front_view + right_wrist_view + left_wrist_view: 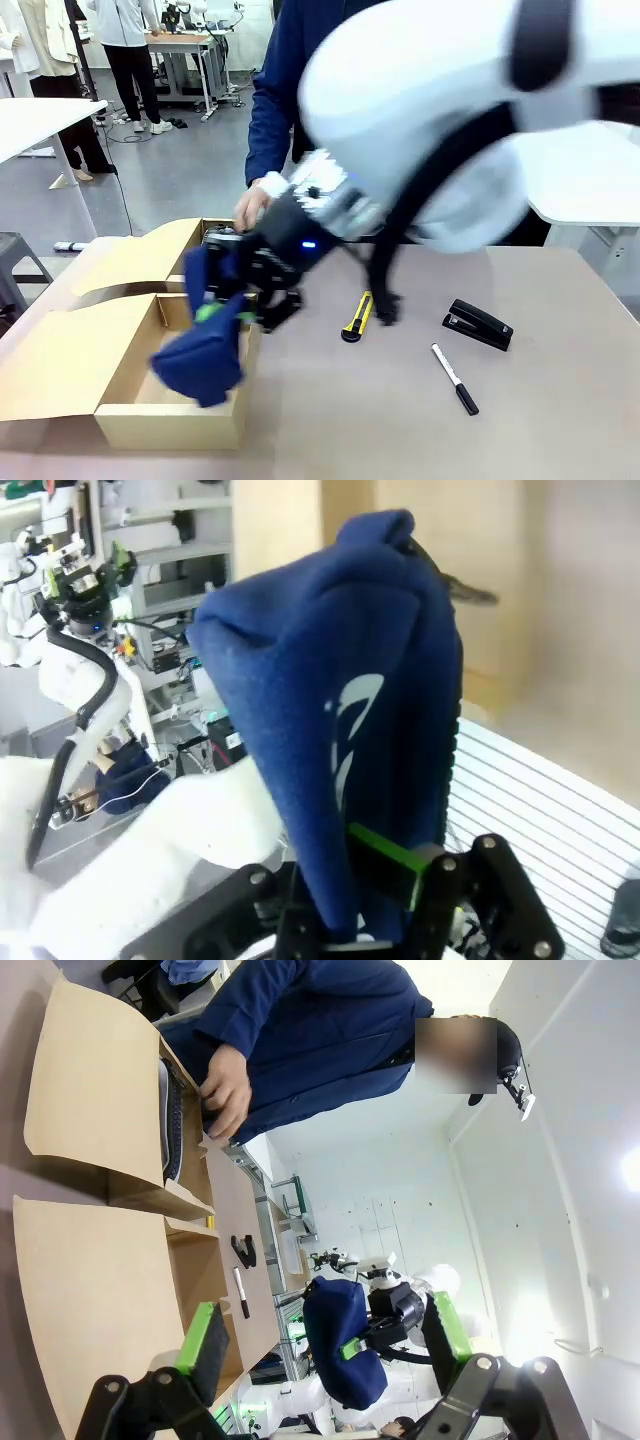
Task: Place items inside the box.
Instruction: Pick up a Pencil pouch or Stapler and place it inside the Mailer Box closest to the robot.
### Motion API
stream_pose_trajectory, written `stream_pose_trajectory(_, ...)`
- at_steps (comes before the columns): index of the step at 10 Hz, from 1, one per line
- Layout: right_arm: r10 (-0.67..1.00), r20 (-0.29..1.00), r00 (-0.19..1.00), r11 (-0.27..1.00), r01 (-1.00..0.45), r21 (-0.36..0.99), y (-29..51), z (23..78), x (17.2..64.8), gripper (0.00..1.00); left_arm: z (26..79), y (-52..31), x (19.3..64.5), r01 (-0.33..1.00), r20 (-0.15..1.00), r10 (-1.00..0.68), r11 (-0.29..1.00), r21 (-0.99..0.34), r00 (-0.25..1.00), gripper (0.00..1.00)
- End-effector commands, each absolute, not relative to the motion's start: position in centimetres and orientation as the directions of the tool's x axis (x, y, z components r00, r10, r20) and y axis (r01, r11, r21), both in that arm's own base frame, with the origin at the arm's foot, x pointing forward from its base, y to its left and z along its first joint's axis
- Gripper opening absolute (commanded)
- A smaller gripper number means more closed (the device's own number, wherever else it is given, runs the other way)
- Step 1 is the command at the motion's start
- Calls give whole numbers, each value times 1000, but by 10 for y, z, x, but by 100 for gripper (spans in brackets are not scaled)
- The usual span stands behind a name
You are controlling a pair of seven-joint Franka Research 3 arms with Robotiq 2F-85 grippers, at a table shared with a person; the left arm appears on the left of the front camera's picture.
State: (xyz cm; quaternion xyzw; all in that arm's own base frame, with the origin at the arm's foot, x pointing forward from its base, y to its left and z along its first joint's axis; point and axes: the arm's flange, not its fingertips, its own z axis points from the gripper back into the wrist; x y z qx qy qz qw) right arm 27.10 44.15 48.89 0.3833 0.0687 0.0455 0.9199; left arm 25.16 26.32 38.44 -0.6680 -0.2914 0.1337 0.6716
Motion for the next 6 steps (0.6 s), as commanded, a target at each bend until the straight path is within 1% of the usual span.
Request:
stream_pose_trajectory(1, 101, -121, 988, 680, 20, 733, 506, 471, 299, 4, 385, 262, 249, 234, 237, 558, 77, -969, 795, 100)
stream_pose_trajectory(2, 147, -143, 979, 673, 7, 739, 528, 459, 298, 4, 385, 262, 249, 234, 237, 558, 77, -969, 795, 100)
stream_pose_trajectory(3, 153, -103, 983, 674, -28, 738, 538, 449, 300, 4, 385, 262, 249, 234, 237, 558, 77, -969, 795, 100)
stream_pose_trajectory(4, 215, -145, 966, 676, -40, 736, 516, 448, 303, 4, 385, 262, 249, 234, 237, 558, 77, -969, 795, 100)
stream_pose_trajectory(5, 154, -135, 979, 669, -3, 743, 521, 446, 297, 4, 385, 262, 249, 234, 237, 558, 77, -969, 795, 100)
stream_pose_trajectory(6, 154, -135, 979, 669, -3, 743, 521, 446, 297, 4, 385, 262, 249, 234, 237, 558, 77, -969, 795, 100)
